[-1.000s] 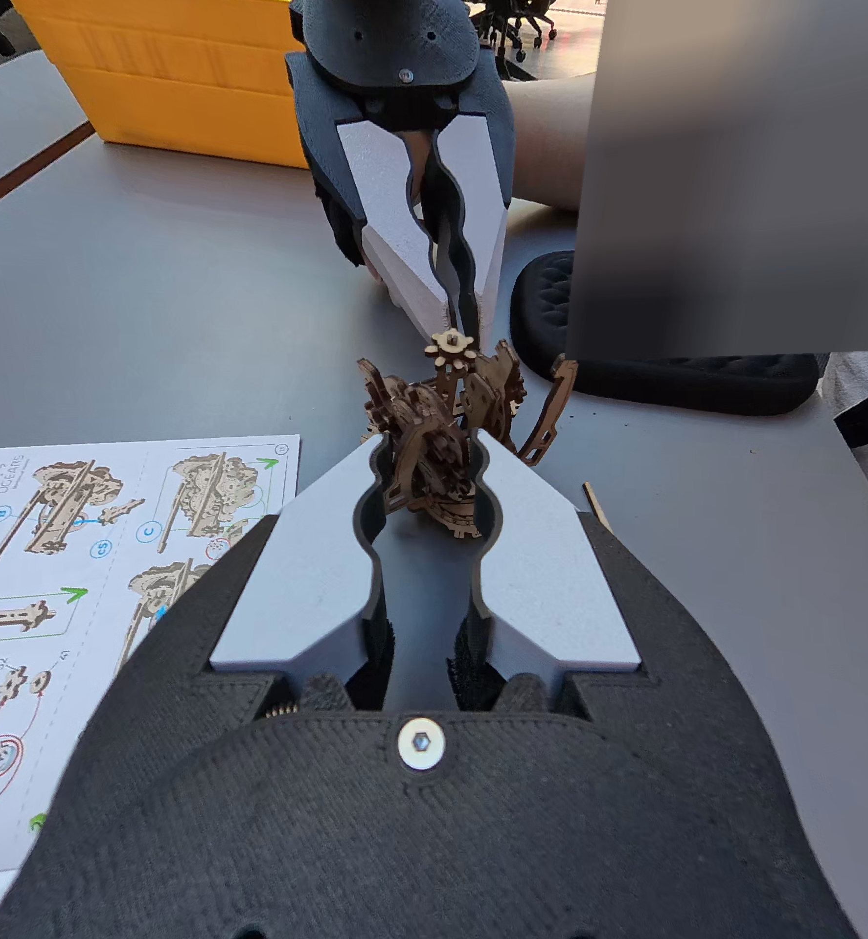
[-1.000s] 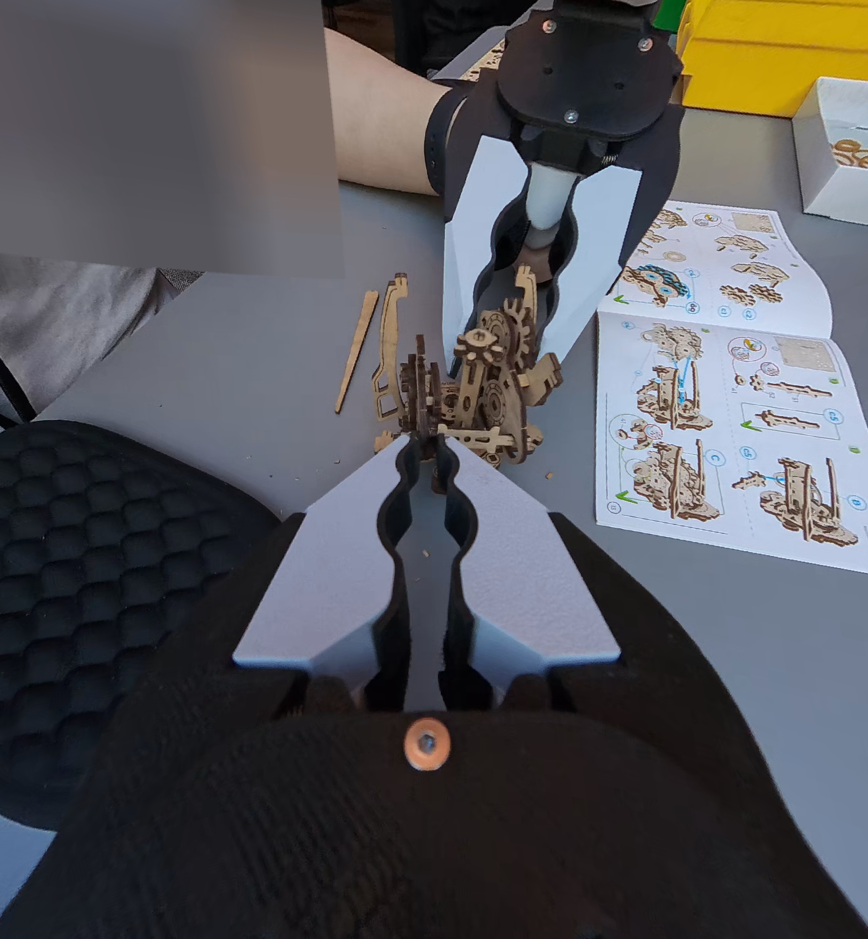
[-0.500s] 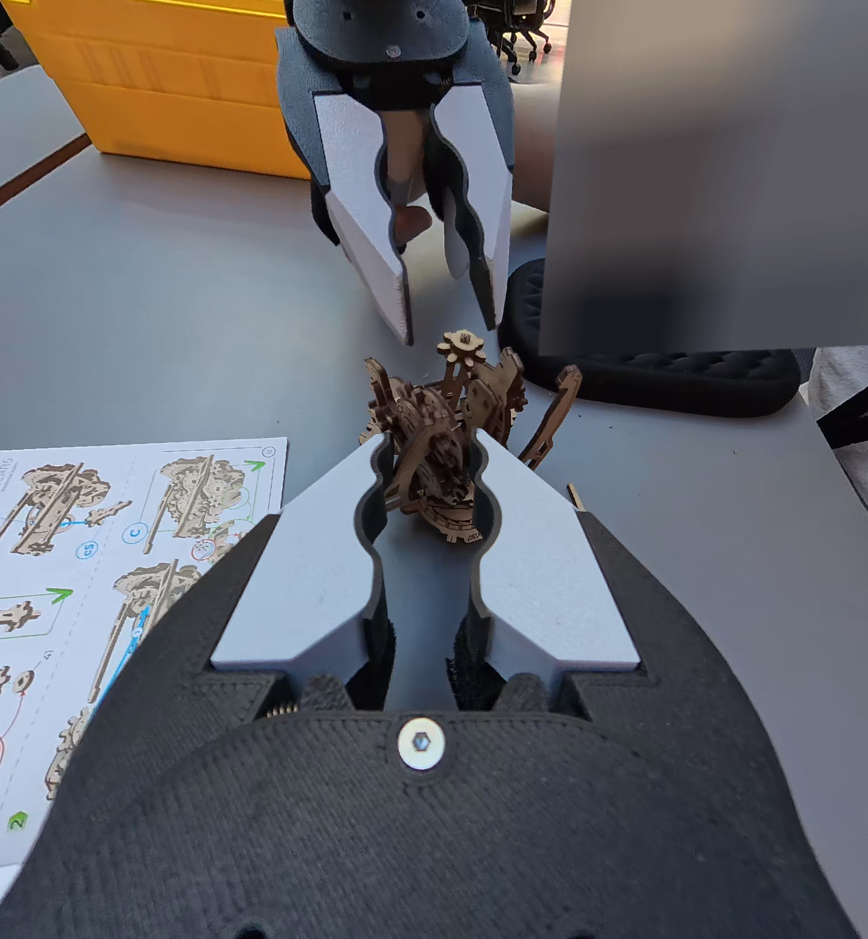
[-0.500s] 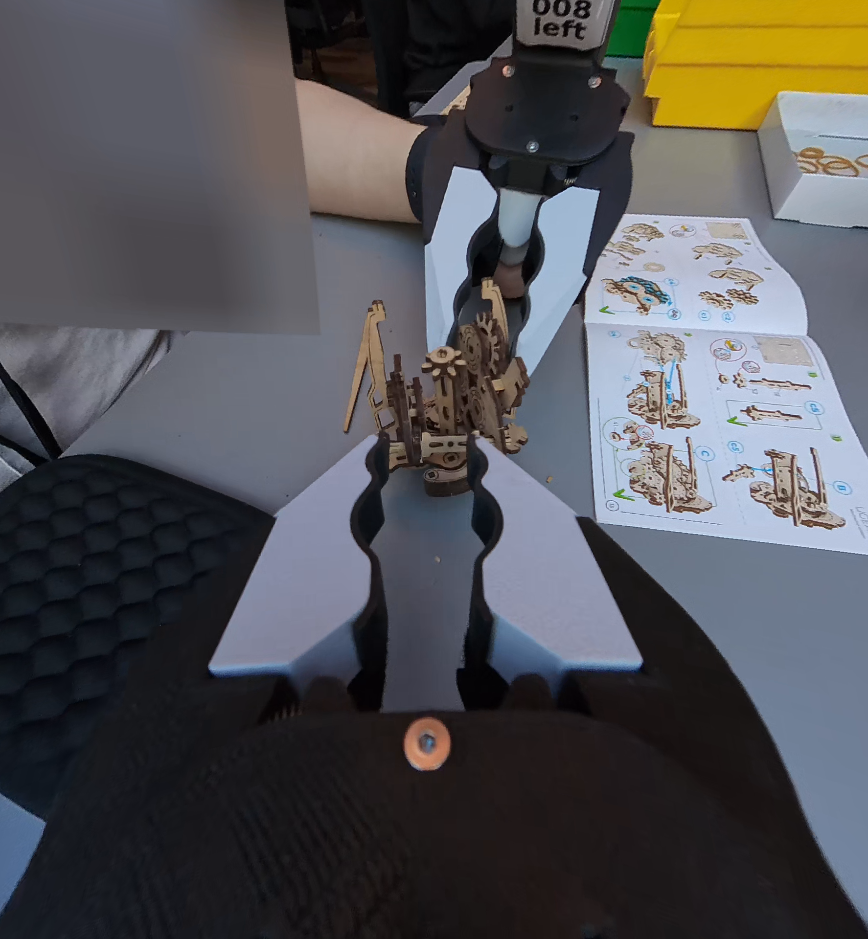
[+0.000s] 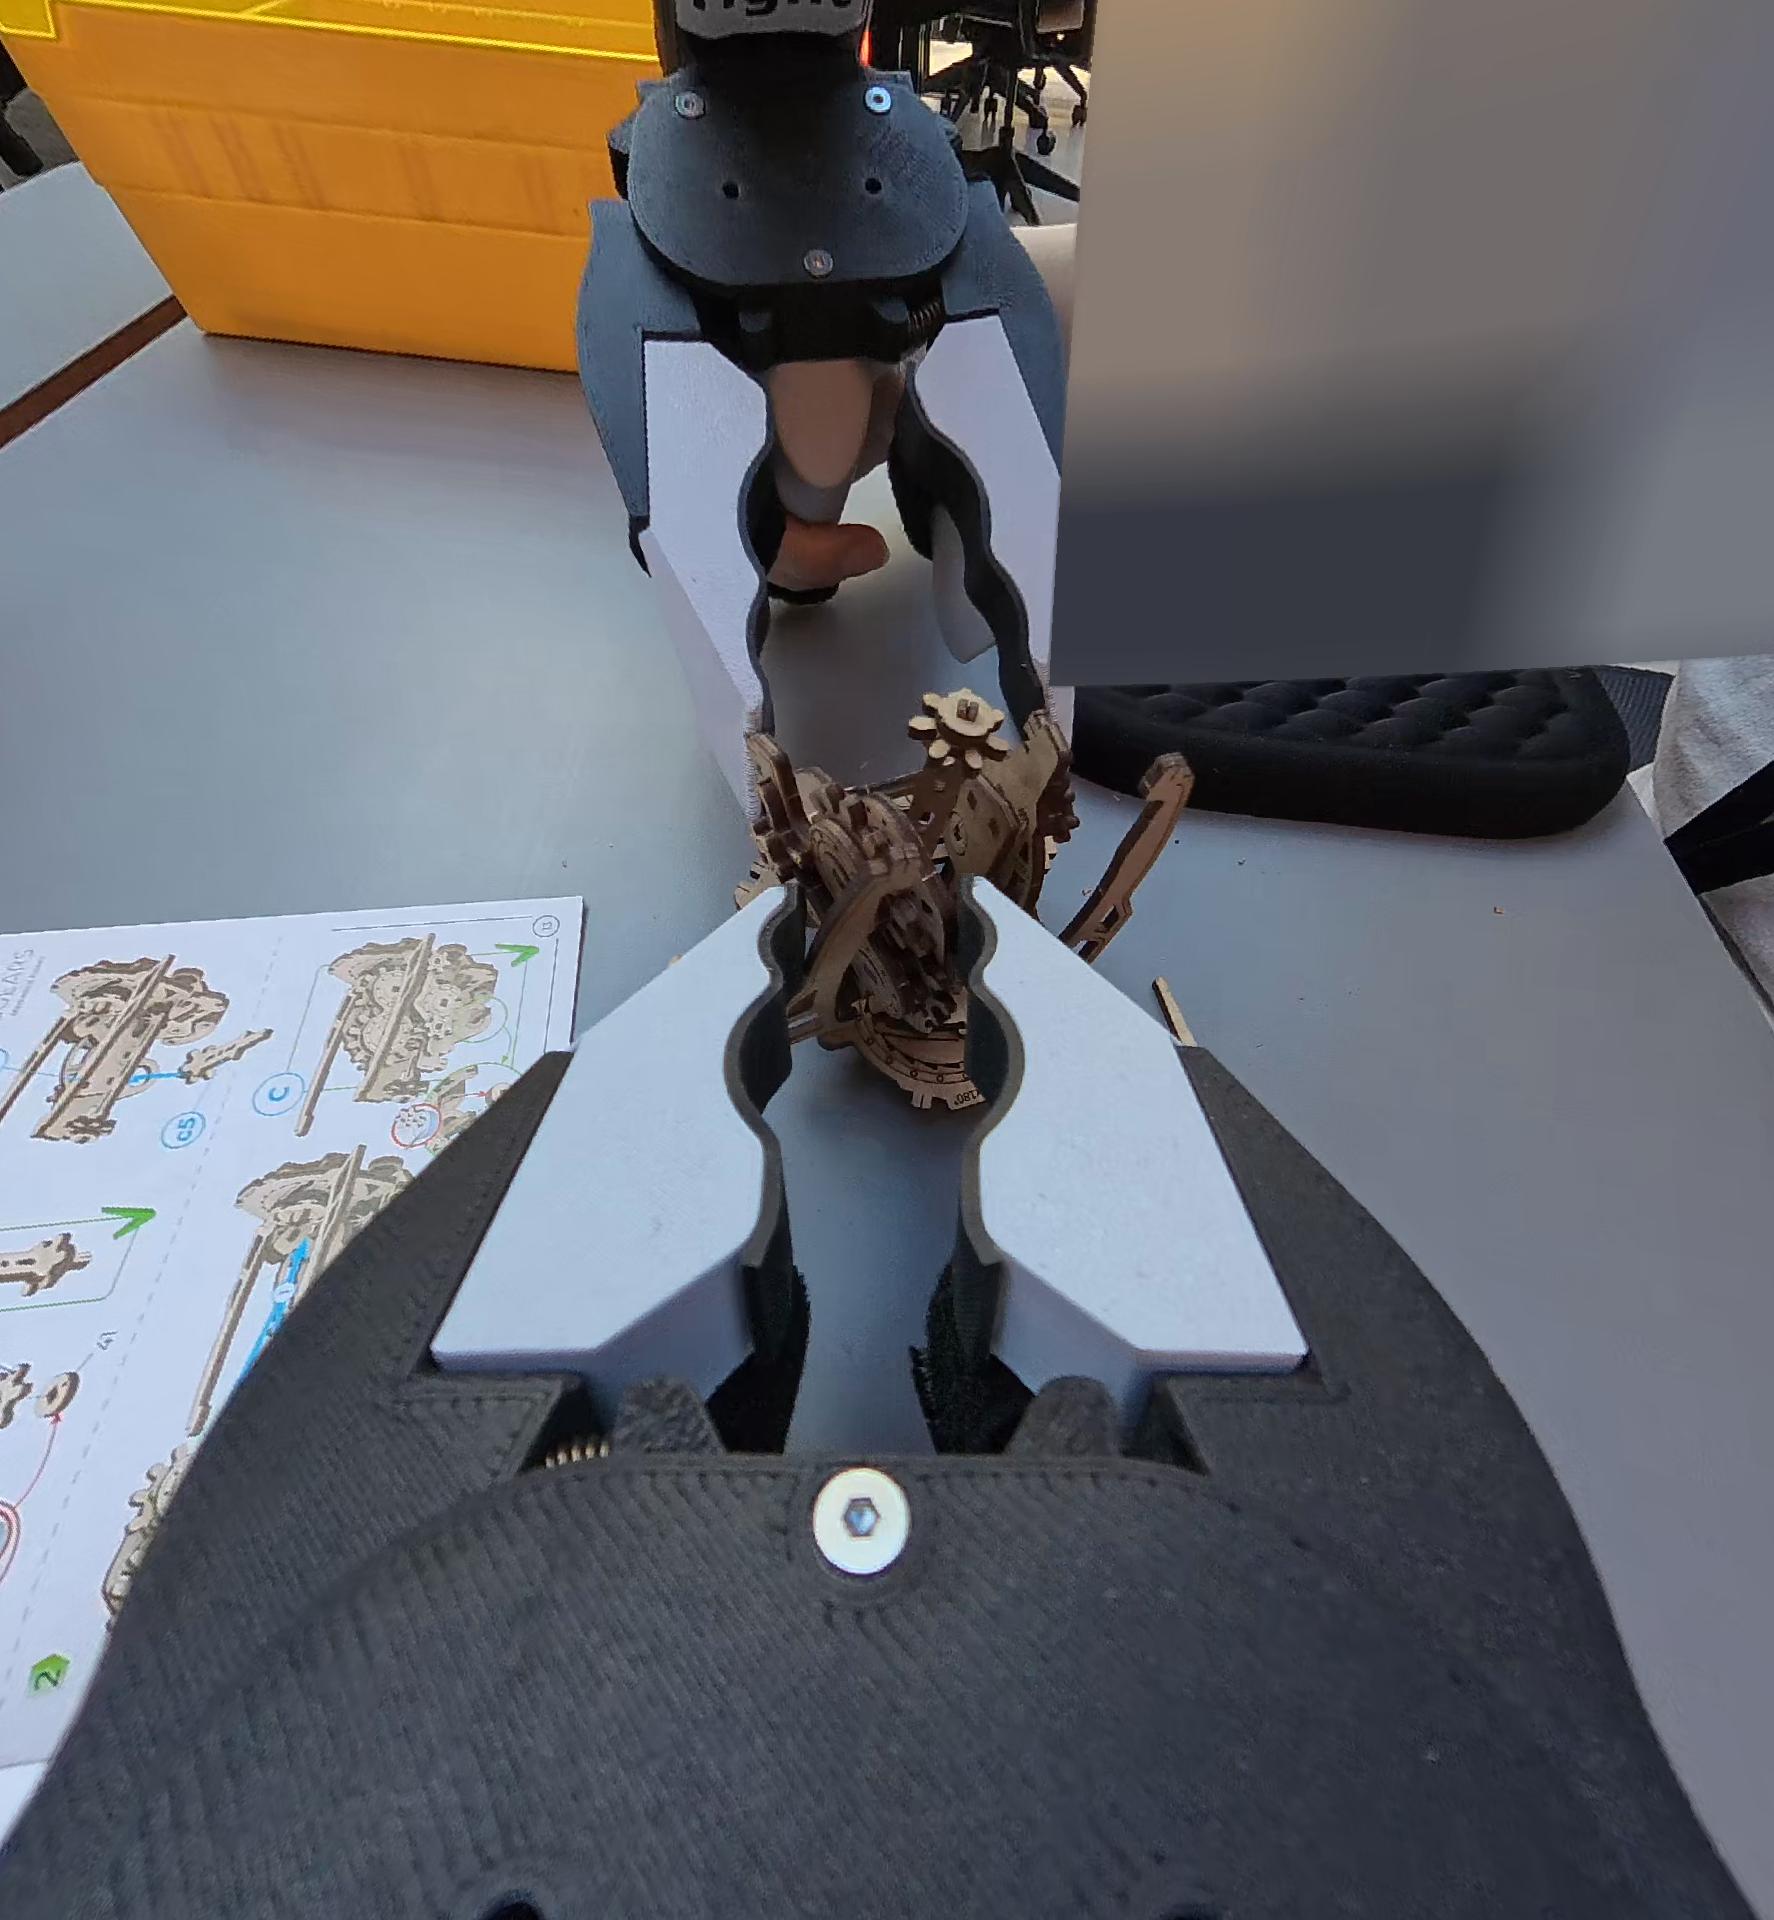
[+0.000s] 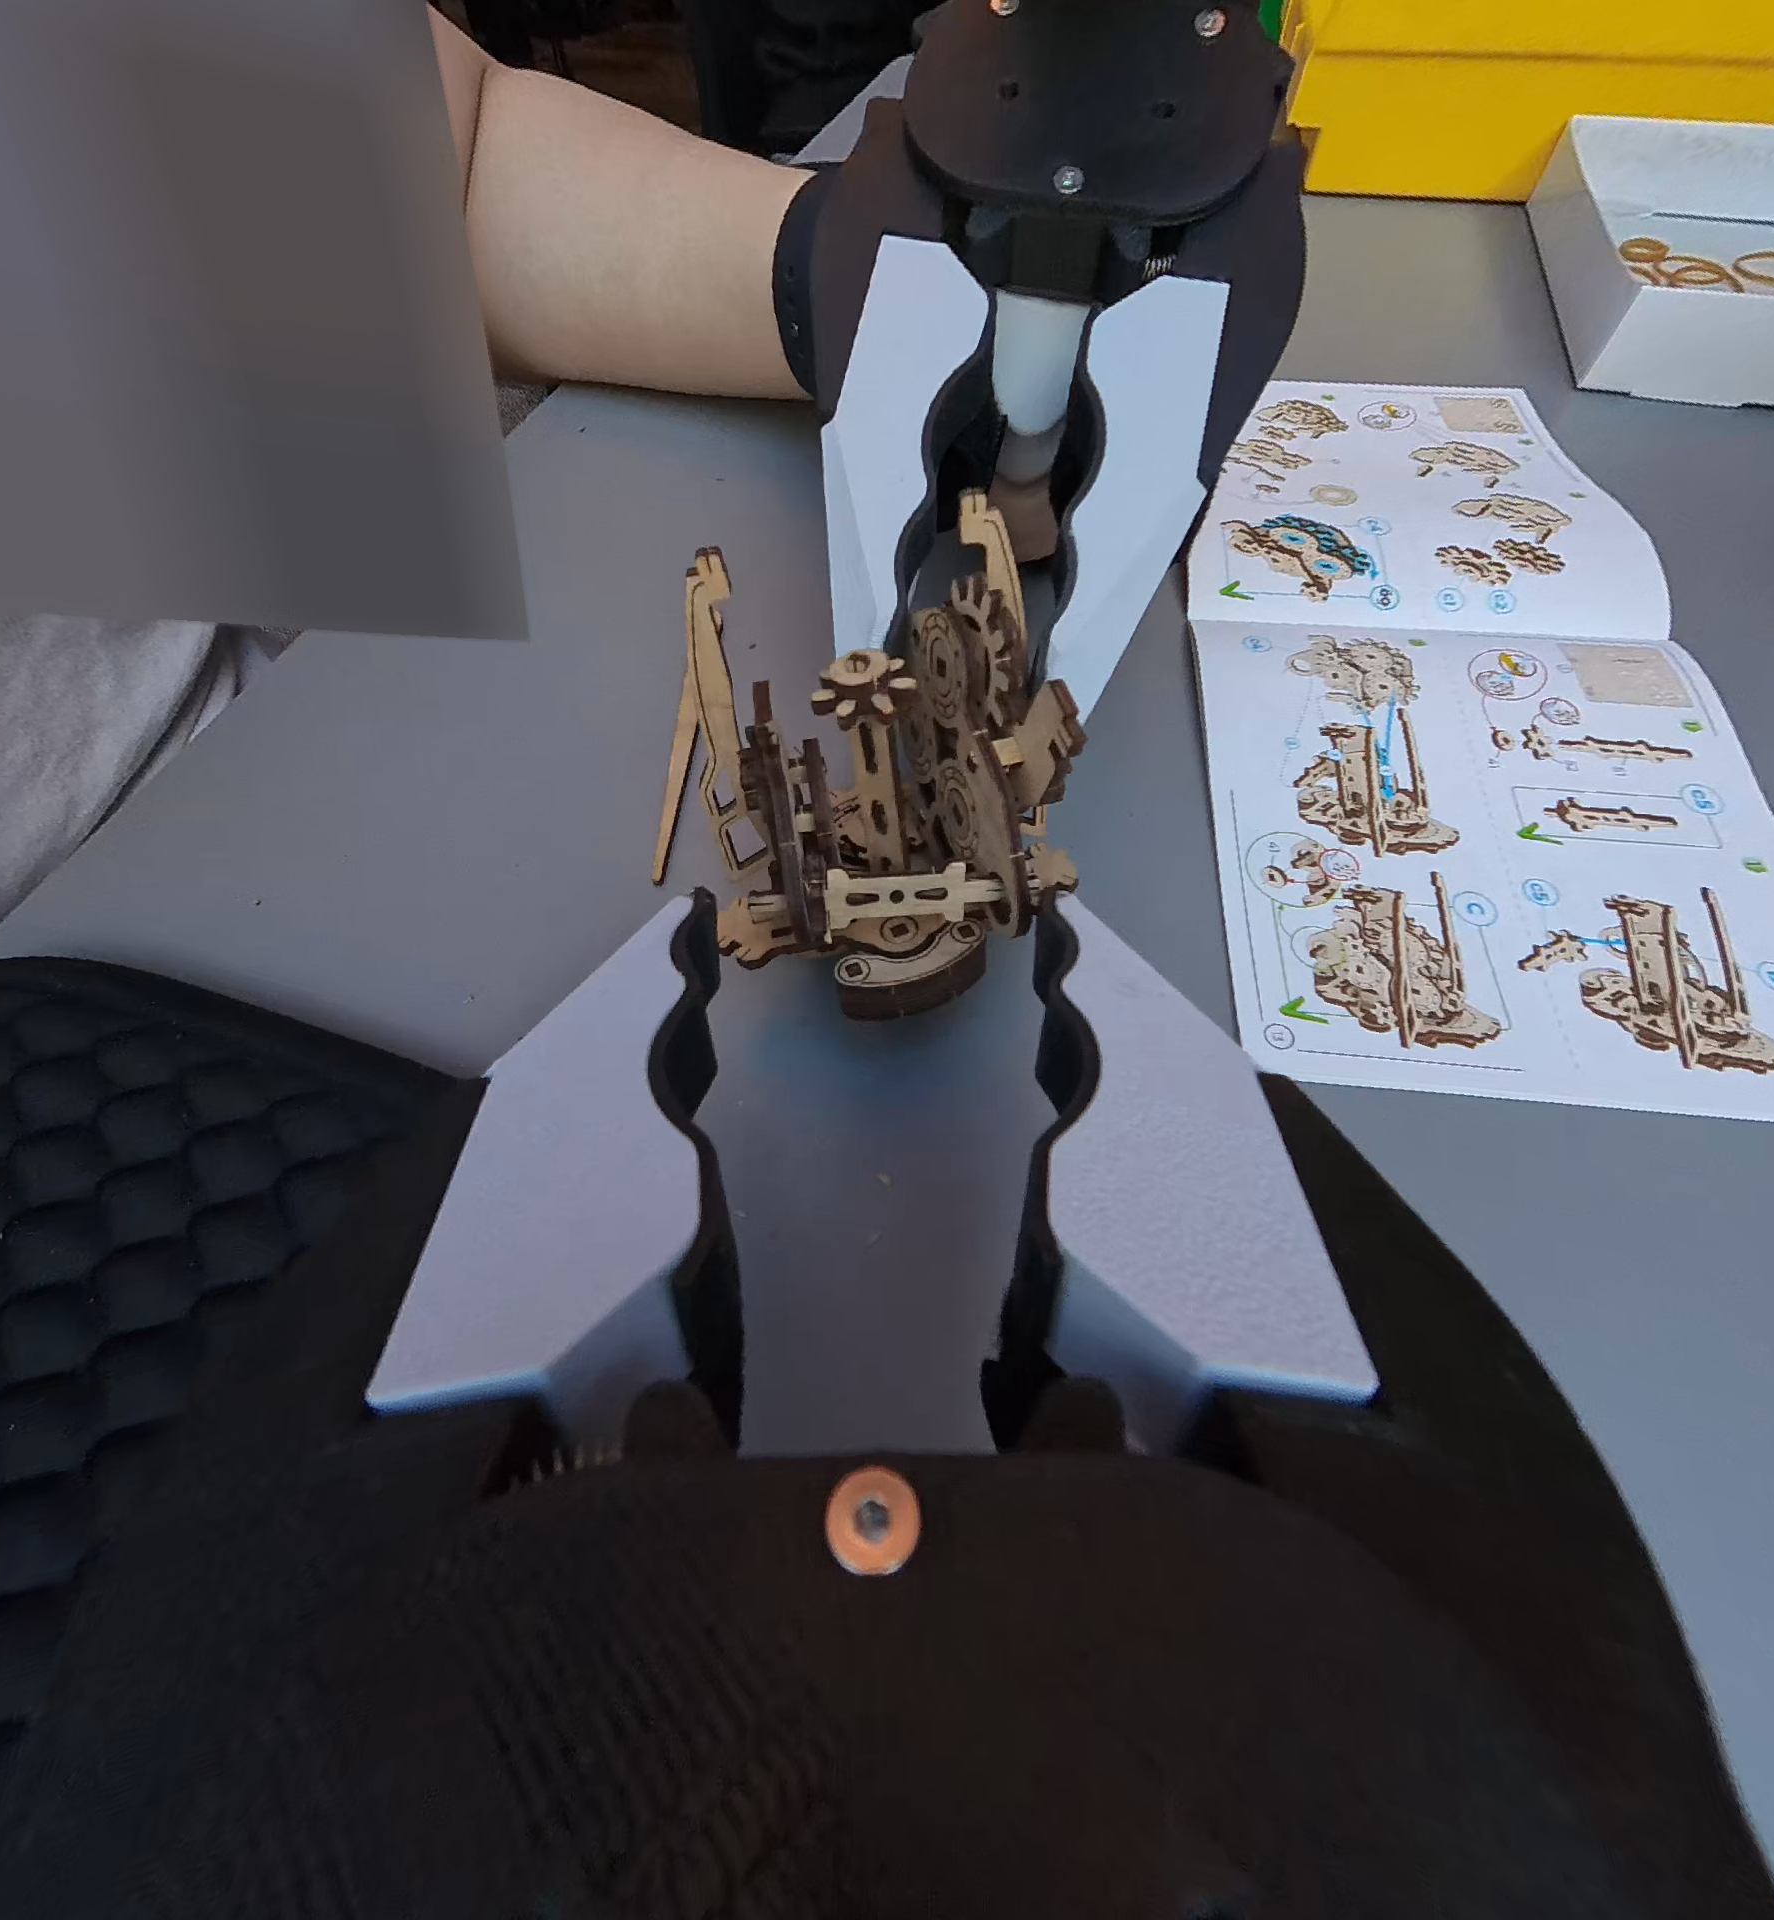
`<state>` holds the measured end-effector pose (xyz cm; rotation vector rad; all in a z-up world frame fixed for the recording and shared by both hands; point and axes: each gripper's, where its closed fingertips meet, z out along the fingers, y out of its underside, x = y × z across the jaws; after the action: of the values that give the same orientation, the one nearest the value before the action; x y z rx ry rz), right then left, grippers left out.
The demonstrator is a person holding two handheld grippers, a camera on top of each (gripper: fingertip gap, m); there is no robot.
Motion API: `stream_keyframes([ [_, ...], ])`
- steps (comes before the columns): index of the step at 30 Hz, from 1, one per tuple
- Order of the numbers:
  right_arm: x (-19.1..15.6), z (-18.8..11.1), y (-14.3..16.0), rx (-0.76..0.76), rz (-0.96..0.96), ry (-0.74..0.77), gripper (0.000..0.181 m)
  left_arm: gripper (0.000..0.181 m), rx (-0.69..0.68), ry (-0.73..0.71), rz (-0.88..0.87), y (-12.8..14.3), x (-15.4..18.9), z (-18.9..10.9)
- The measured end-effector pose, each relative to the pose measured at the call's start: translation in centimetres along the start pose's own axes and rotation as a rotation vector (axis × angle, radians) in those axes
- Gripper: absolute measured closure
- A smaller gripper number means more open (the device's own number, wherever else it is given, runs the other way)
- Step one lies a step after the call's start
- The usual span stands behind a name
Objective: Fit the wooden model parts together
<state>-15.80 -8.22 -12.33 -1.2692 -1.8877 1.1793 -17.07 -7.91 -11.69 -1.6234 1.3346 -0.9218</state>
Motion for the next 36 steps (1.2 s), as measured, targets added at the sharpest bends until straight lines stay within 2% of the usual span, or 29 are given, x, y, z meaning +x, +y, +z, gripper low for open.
stream_keyframes([
  [5,0.0,-0.3,-0.2,0.017,0.003,-0.011,0.128,0.156,0.003,0.004,0.002,0.0,0.1,0.0],
  [16,-0.3,-0.5,-0.2,0.033,0.029,-0.047,0.128,0.155,0.002,0.007,-0.006,0.0,0.0,0.1],
  [19,-0.1,-0.6,-0.1,0.039,0.043,-0.049,0.136,0.154,-0.002,-0.003,-0.018,0.0,-0.2,0.1],
  [28,0.0,-0.7,-0.1,0.045,0.042,-0.038,0.136,0.133,-0.035,-0.054,-0.087,0.6,-0.7,-0.5],
  [32,-0.1,-0.6,-0.1,0.043,0.039,-0.036,0.136,0.130,-0.081,-0.089,-0.123,1.5,-0.9,-0.9],
  [36,-0.1,-0.6,0.0,0.039,0.040,-0.037,0.136,0.136,-0.142,-0.101,-0.112,2.7,-1.0,-0.5],
])
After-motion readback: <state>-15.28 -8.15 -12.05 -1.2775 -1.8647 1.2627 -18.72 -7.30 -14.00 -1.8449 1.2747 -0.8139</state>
